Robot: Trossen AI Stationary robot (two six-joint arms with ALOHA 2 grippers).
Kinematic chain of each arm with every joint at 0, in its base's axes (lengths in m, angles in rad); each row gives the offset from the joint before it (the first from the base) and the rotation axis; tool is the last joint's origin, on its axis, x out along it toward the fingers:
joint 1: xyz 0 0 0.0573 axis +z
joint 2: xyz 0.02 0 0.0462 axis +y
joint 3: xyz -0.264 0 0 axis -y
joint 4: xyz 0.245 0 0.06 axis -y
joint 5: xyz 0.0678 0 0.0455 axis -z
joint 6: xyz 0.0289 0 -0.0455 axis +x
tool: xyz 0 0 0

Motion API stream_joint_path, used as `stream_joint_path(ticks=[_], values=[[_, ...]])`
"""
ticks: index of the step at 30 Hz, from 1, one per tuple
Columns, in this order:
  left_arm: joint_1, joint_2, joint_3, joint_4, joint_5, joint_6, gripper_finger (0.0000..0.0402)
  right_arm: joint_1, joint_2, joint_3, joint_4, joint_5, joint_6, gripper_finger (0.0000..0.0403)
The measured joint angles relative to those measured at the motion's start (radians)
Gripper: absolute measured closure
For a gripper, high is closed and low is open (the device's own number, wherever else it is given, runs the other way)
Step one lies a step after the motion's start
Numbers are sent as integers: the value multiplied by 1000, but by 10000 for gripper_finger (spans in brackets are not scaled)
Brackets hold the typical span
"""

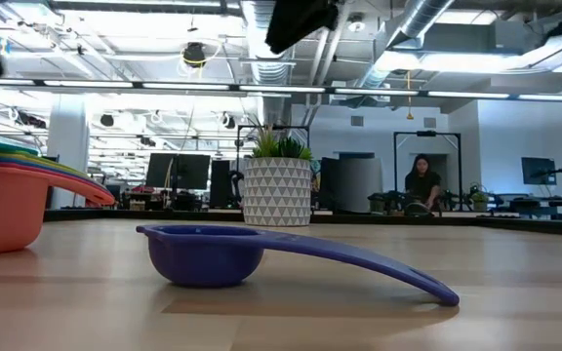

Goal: Nest measuring cups in basket
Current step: Stack the blue measuring cup on top of the green measuring cup

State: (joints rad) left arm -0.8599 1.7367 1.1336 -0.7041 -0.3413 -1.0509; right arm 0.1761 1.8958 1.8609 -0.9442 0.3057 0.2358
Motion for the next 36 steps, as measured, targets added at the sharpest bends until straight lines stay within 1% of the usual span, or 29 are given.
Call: stream_joint_path(ticks=[2, 7, 18, 21, 26, 32, 36], values=[[28, 0, 0, 22, 17, 53, 401, -6, -26, 0, -18, 20, 2, 282], [86, 0, 0, 31, 19, 105, 401, -22, -49, 0, 5, 20, 2, 281], [164, -3, 23, 39, -88, 111, 401, -35, -38, 0, -36, 16, 1, 284], [172, -3, 31, 19, -128, 78, 401, -35, -38, 0, -43, 16, 1, 284], [178, -3, 32, -68, -216, -39, 401, -34, -38, -5, -70, 16, 1, 284], [176, -25, 32, -236, -312, -225, 401, -34, -37, -88, -37, 17, 23, 284], [176, -62, 32, -304, -347, -281, 401, -34, -37, -147, 2, 12, 37, 284]])
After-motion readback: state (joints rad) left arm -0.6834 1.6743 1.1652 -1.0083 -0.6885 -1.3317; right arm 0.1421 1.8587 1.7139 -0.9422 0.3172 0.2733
